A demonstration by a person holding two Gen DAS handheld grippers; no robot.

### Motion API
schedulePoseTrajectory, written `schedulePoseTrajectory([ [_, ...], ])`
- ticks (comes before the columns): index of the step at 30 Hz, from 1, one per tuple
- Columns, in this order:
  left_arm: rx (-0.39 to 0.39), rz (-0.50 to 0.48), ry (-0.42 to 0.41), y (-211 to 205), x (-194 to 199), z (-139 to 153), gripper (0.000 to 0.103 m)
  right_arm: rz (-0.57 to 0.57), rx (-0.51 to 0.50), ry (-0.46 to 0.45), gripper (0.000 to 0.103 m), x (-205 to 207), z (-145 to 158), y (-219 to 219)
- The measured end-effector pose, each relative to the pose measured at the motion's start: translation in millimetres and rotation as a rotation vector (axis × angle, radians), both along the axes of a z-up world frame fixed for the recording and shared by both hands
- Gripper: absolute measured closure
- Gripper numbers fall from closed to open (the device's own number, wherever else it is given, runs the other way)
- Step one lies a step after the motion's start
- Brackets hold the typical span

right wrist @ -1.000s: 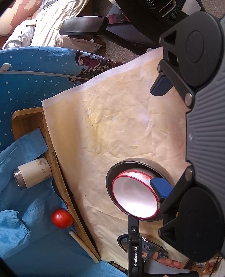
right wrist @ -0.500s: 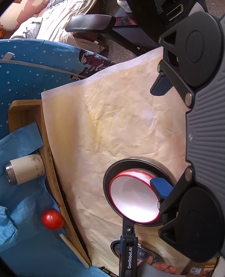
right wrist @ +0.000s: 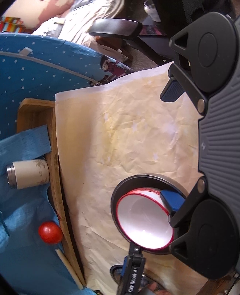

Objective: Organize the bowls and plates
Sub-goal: 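Move the right gripper to the dark bowl rim and close on it, then close the left gripper on the dark bowl rim beside the right gripper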

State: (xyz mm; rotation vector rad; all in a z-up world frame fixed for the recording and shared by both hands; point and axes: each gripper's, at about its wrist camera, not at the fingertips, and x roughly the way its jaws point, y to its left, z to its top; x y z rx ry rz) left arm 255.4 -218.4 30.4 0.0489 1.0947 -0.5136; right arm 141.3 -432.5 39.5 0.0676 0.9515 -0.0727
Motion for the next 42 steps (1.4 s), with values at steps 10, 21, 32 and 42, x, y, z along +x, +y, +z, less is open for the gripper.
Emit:
schedulePoseTrajectory([
  [10, -0.003, 0.003, 0.003, 1, 0, -4, 0.001, -0.007, -0.004, -0.052, 0.000, -5, -6, 0],
  [21, 0.001, -0.001, 0.005, 1, 0, -3, 0.001, 0.000, -0.009, -0.029, 0.008, -4, -4, 4],
  [32, 0.002, -0.005, -0.010, 1, -4, -2, 0.002, 0.009, 0.152, -0.020, 0.039, -8, -2, -3],
  [42, -0.050, -0.008, 0.025, 7, -4, 0, 0.014, 0.010, 0.216, -0.035, 0.060, -12, -1, -1],
])
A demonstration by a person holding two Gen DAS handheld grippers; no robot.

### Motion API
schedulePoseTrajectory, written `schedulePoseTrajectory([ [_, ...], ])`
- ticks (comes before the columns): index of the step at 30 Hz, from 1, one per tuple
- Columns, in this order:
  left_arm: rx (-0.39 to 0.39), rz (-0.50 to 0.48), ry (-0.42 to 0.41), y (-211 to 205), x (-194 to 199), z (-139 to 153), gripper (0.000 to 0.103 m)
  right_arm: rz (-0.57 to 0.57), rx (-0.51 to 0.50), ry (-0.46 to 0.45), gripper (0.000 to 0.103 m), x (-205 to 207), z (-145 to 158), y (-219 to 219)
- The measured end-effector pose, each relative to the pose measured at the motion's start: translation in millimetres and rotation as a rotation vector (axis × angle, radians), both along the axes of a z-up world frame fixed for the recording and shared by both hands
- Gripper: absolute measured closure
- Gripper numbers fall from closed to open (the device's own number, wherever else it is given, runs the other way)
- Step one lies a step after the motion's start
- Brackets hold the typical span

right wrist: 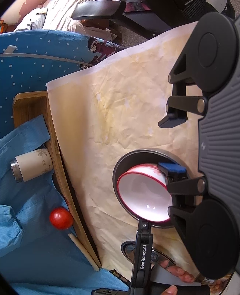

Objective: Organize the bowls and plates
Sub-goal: 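Close the left gripper on the dark bowl rim beside the right gripper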

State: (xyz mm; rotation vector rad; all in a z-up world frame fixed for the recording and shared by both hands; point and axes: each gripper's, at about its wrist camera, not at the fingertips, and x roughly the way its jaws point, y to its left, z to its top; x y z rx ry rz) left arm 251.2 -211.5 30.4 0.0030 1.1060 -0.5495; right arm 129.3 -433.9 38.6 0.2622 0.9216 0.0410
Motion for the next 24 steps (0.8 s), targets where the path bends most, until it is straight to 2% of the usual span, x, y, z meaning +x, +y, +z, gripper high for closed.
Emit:
schedulePoseTrajectory([
  [4, -0.017, 0.001, 0.009, 0, -2, 2, 0.023, 0.005, -0.002, -0.004, 0.069, -1, 1, 4],
  [9, -0.054, 0.004, 0.016, 0, -4, 4, 0.037, 0.009, 0.020, -0.002, 0.072, -1, 3, 4],
  [17, -0.085, -0.038, -0.014, -10, -13, 11, 0.080, 0.007, 0.046, 0.009, 0.073, -3, 3, 3],
  [19, -0.092, -0.052, -0.020, -13, -15, 11, 0.088, 0.003, 0.047, 0.010, 0.073, -3, 4, 4],
  [21, -0.097, -0.061, -0.026, -15, -17, 12, 0.093, 0.000, 0.047, 0.010, 0.073, -3, 4, 4],
  [24, -0.099, -0.073, -0.035, -16, -19, 13, 0.097, 0.000, 0.053, 0.003, 0.080, -4, 4, 5],
])
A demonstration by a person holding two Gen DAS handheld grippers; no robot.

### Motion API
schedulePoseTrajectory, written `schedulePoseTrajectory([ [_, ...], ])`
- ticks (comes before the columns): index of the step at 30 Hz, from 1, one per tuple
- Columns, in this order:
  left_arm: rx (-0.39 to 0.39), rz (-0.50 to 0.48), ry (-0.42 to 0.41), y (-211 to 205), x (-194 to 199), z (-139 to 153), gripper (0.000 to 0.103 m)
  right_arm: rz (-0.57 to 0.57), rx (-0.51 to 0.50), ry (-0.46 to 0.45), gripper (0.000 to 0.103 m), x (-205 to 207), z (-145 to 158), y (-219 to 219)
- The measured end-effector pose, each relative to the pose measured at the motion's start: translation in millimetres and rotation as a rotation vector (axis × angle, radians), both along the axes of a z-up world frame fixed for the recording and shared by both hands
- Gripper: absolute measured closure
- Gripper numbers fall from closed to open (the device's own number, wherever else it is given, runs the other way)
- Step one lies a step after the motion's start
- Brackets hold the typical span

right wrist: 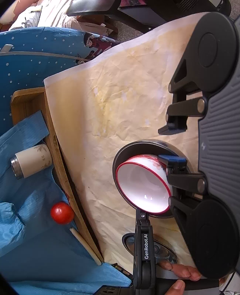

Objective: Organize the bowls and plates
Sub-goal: 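Close the left gripper on the dark bowl rim beside the right gripper, then carry the dark bowl stack with both grippers into the steel bowl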

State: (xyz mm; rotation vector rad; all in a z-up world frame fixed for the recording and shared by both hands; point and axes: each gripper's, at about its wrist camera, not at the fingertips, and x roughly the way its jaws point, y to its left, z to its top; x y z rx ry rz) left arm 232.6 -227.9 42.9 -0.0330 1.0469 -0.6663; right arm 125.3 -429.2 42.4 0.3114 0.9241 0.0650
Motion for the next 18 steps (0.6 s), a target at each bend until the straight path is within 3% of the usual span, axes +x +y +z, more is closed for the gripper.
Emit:
schedulePoseTrajectory([
  [18, -0.020, 0.066, 0.062, 11, 2, -1, 0.098, -0.066, 0.029, -0.007, 0.086, 0, 1, 7],
])
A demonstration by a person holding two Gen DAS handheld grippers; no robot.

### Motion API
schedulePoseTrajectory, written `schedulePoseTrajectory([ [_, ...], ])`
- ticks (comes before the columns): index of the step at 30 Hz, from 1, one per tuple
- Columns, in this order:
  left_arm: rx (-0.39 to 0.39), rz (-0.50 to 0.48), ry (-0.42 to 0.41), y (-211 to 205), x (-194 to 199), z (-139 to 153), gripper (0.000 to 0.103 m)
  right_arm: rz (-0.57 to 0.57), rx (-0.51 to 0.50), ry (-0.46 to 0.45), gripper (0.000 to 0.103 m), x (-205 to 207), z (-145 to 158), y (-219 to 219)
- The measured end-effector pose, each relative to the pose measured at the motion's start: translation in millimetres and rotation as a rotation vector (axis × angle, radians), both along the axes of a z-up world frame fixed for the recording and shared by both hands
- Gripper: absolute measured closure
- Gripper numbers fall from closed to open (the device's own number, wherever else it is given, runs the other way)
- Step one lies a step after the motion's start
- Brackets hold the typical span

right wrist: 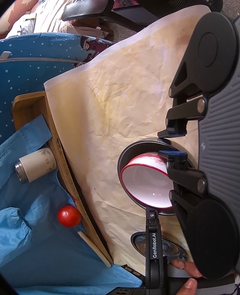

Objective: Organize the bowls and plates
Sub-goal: 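Carry the dark bowl stack with both grippers into the steel bowl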

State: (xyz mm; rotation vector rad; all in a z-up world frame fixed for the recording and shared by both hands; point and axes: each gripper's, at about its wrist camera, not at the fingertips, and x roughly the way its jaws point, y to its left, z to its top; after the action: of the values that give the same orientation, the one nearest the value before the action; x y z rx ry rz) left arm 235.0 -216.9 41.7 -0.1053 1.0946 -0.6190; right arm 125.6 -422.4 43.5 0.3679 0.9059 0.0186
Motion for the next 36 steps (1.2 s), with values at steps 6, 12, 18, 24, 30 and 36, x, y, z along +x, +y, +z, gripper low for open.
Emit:
schedulePoseTrajectory([
  [6, -0.003, 0.016, 0.019, 7, 2, 0, 0.098, 0.004, 0.006, 0.006, 0.086, 2, 1, 6],
  [12, -0.020, 0.036, 0.031, 16, 3, 4, 0.099, 0.007, 0.012, -0.001, 0.086, 3, 5, 10],
  [18, -0.031, 0.051, 0.018, 26, 4, 12, 0.099, 0.019, 0.008, -0.020, 0.086, 5, 12, 18],
  [24, -0.041, 0.086, 0.012, 45, 3, 20, 0.099, 0.052, 0.007, -0.035, 0.086, 12, 22, 33],
  [30, -0.038, 0.137, -0.016, 73, 4, 32, 0.099, 0.098, 0.010, -0.060, 0.086, 24, 35, 56],
  [36, -0.032, 0.189, -0.030, 103, 4, 36, 0.099, 0.159, -0.001, -0.063, 0.086, 40, 45, 85],
])
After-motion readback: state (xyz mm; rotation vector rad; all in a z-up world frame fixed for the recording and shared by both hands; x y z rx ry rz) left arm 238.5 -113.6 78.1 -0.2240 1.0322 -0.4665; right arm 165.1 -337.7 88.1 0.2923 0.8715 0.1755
